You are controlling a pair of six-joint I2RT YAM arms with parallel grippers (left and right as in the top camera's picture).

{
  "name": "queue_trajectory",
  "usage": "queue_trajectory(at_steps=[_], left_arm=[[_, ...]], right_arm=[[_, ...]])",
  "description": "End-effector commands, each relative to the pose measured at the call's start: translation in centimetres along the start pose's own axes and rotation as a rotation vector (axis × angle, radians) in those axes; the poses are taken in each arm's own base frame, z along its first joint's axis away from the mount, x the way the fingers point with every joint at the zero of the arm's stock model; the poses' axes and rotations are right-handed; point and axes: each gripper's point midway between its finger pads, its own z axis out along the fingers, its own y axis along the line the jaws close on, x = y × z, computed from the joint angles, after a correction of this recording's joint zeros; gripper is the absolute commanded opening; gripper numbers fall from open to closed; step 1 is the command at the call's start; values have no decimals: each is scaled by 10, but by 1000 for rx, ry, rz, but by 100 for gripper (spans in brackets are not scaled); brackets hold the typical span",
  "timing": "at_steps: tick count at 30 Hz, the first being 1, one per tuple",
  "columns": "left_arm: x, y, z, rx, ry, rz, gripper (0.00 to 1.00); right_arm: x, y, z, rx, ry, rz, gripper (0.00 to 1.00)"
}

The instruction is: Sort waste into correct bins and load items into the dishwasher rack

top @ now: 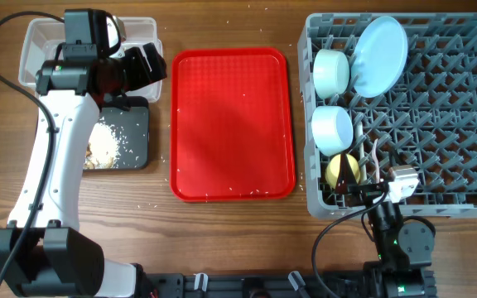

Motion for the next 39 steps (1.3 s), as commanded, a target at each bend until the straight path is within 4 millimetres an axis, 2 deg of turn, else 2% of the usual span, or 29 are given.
queue_trajectory(at_steps=[1,5,8,11,18,24,31,37,39], left_arm=[[-9,1,-12,-15,-50,13,100],[-19,-22,-15,30,-212,83,100],[-13,-23,-21,79,-347,106,100],[10,-10,-29,117,-452,108,100],[87,43,-45,177,-575,79,100],[131,62,-58,211,-778,113,100],[145,72,-63,223,-902,119,100],[157,77,-58,209,-864,113,100],[156,77,-63,213,-886,114,100]], right_arm=[[2,3,0,-18,-3,16,100],[2,3,0,-18,-3,16,100],[2,3,0,-18,-3,16,100],[2,3,0,-18,-3,16,100],[2,3,0,-18,-3,16,100],[2,3,0,-18,-3,16,100],[2,3,0,-18,-3,16,100],[2,3,0,-18,-3,16,100],[2,3,0,-18,-3,16,100]])
